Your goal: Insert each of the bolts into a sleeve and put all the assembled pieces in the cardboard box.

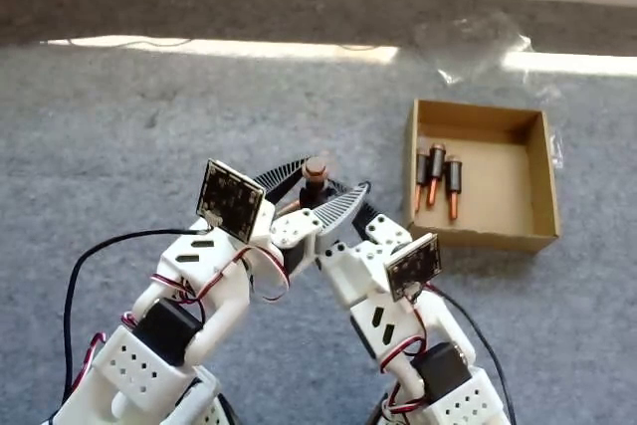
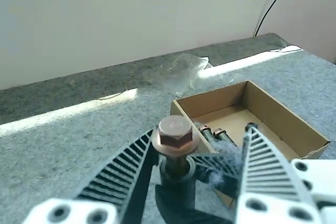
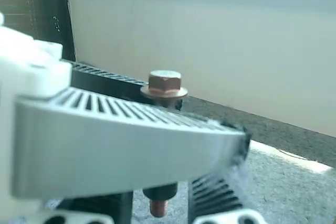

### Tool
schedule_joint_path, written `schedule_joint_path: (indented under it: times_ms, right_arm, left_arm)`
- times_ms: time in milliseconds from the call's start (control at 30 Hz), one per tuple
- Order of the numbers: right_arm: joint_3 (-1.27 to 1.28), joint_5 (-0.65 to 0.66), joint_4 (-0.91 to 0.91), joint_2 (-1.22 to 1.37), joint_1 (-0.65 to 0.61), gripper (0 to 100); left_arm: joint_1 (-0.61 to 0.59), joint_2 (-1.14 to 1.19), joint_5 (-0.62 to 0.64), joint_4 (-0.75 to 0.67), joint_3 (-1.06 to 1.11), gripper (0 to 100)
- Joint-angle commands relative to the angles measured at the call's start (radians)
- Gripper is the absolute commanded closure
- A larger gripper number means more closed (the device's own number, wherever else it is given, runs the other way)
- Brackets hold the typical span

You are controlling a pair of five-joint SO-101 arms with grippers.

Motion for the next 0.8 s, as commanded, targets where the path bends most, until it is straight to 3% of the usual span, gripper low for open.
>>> schedule_joint_path:
  times_ms: [0,533,767]
  right_arm:
    - [0.147,-0.005,0.002,-0.004,-0.002,99.3]
    - [0.147,-0.005,0.002,-0.004,-0.002,99.3]
    - [0.147,-0.005,0.002,-0.002,-0.002,99.3]
  left_arm:
    - [-0.016,-0.004,0.006,-0.017,-0.002,75]
    - [-0.025,-0.005,0.006,-0.066,-0.01,75]
    - [-0.165,-0.015,0.006,-0.133,-0.039,76]
